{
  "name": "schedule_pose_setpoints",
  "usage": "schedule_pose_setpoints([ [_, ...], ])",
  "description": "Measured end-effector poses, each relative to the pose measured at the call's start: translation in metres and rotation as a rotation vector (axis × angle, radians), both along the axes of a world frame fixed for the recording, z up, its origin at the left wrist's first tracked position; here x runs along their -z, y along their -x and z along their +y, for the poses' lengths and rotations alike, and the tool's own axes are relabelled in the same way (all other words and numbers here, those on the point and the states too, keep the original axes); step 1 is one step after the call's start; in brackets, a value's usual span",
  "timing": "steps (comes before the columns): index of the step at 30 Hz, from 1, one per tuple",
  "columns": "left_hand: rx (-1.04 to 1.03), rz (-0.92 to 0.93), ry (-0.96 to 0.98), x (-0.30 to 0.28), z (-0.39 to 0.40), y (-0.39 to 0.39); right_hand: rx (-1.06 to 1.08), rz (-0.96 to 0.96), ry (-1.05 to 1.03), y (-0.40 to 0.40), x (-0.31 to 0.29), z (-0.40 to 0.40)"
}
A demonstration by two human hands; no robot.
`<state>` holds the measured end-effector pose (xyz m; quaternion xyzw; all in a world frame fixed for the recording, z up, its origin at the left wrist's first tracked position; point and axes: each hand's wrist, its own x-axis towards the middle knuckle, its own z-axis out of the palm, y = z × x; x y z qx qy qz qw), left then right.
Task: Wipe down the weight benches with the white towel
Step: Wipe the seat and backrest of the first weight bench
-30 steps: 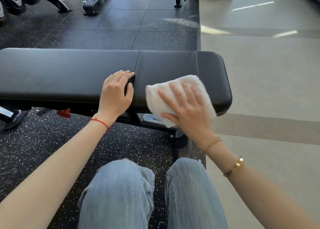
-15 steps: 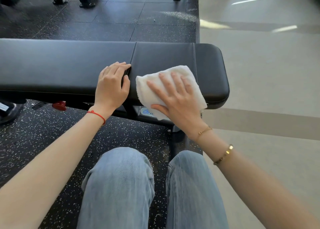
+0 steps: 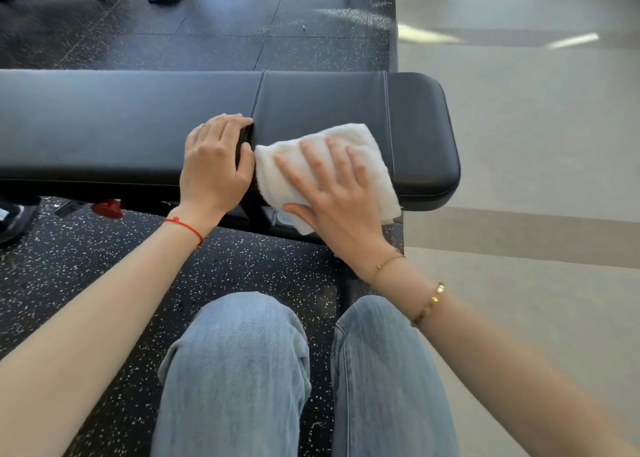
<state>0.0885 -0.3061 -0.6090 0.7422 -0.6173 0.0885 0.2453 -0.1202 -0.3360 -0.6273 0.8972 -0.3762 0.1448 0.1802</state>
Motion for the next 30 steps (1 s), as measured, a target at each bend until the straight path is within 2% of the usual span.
schedule_pose_setpoints([
  [3, 0.009, 0.006, -0.001, -0.002, 0.002, -0.001, -0.016, -0.018, 0.059, 0.01, 0.002, -0.001],
  [6, 0.022, 0.016, 0.006, -0.003, 0.004, -0.001, 0.026, -0.094, 0.126, 0.053, 0.007, -0.011],
  [10, 0.007, -0.002, 0.004, -0.002, 0.003, 0.001, 0.079, -0.119, 0.105, 0.085, 0.012, -0.019],
  [21, -0.012, -0.034, -0.013, -0.003, 0.003, 0.004, 0.031, -0.043, 0.067, 0.003, 0.009, 0.002],
  [25, 0.004, -0.022, -0.003, -0.004, 0.005, 0.004, 0.039, -0.077, 0.104, 0.05, 0.013, -0.006],
  [30, -0.015, -0.044, 0.013, -0.004, 0.004, 0.006, 0.103, -0.109, 0.034, 0.095, 0.011, -0.015],
])
